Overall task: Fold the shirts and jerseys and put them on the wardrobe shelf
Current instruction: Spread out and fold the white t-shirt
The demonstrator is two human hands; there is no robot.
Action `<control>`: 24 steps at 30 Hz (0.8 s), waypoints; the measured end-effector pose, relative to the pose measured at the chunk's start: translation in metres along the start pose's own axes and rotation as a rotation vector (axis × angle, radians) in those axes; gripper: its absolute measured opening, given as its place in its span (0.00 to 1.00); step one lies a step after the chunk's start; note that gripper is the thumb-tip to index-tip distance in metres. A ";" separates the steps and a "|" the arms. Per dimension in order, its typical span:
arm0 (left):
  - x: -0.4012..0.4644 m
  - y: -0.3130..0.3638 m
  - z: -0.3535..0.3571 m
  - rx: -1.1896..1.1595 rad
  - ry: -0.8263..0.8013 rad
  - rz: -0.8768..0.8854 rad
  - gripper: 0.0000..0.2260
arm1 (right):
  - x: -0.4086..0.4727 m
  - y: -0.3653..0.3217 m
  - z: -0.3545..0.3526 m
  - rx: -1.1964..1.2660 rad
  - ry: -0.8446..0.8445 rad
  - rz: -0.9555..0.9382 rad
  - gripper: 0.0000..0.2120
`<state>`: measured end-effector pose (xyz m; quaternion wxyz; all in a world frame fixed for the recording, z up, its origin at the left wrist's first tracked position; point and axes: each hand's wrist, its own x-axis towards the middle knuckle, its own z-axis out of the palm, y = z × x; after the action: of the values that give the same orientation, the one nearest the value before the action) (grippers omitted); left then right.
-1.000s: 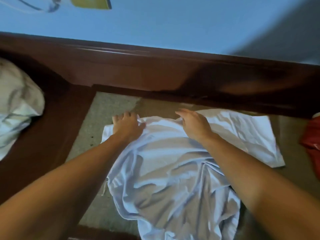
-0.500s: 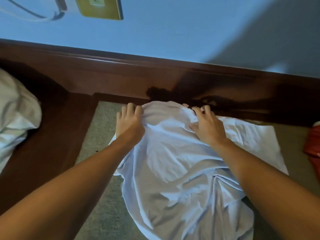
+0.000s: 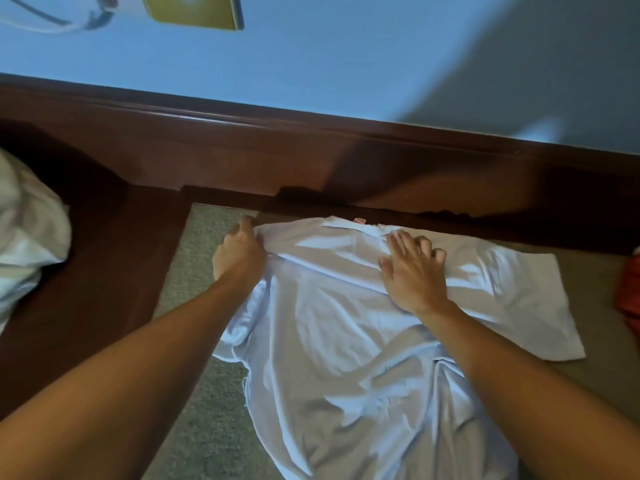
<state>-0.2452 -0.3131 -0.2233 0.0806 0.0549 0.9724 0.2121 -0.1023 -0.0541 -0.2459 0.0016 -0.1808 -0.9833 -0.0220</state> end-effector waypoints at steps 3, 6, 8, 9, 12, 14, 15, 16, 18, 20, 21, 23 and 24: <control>-0.003 -0.014 -0.008 -0.003 -0.005 -0.015 0.27 | 0.005 -0.029 -0.007 0.059 0.038 0.055 0.25; -0.020 -0.036 -0.021 -0.009 0.051 0.052 0.35 | 0.001 -0.074 -0.017 0.080 0.131 -0.078 0.25; -0.037 -0.059 -0.028 -0.005 -0.008 0.119 0.37 | -0.002 -0.104 -0.020 0.159 0.199 -0.203 0.19; -0.044 -0.072 -0.031 -0.011 -0.075 0.130 0.37 | -0.001 -0.118 -0.019 0.217 0.215 -0.275 0.15; -0.050 -0.100 -0.034 0.109 -0.268 0.155 0.35 | 0.005 -0.156 -0.017 0.282 0.123 -0.427 0.15; -0.047 -0.107 -0.035 0.082 -0.271 0.174 0.23 | 0.012 -0.178 -0.021 0.264 -0.009 -0.438 0.23; -0.045 -0.108 -0.038 0.016 -0.265 0.148 0.17 | 0.015 -0.187 -0.023 0.257 -0.053 -0.433 0.26; -0.042 -0.108 -0.041 -0.069 -0.260 0.100 0.14 | 0.018 -0.194 -0.026 0.268 -0.089 -0.413 0.27; -0.036 -0.109 -0.049 -0.255 -0.221 -0.032 0.11 | 0.027 -0.204 -0.029 0.333 -0.126 -0.348 0.22; -0.028 -0.115 -0.058 -0.430 -0.159 -0.184 0.07 | 0.035 -0.212 -0.031 0.348 -0.154 -0.307 0.14; -0.023 -0.117 -0.061 -0.498 -0.141 -0.249 0.07 | 0.038 -0.214 -0.033 0.341 -0.175 -0.293 0.14; -0.015 -0.124 -0.064 -0.633 -0.146 -0.355 0.08 | 0.043 -0.222 -0.035 0.312 -0.235 -0.279 0.15; -0.011 -0.126 -0.066 -0.702 -0.159 -0.399 0.08 | 0.044 -0.225 -0.035 0.305 -0.251 -0.276 0.16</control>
<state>-0.2550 -0.4551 -0.2155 0.2090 -0.1496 0.8233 0.5061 -0.2236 -0.2498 -0.2201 -0.0966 -0.0437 -0.9831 0.1492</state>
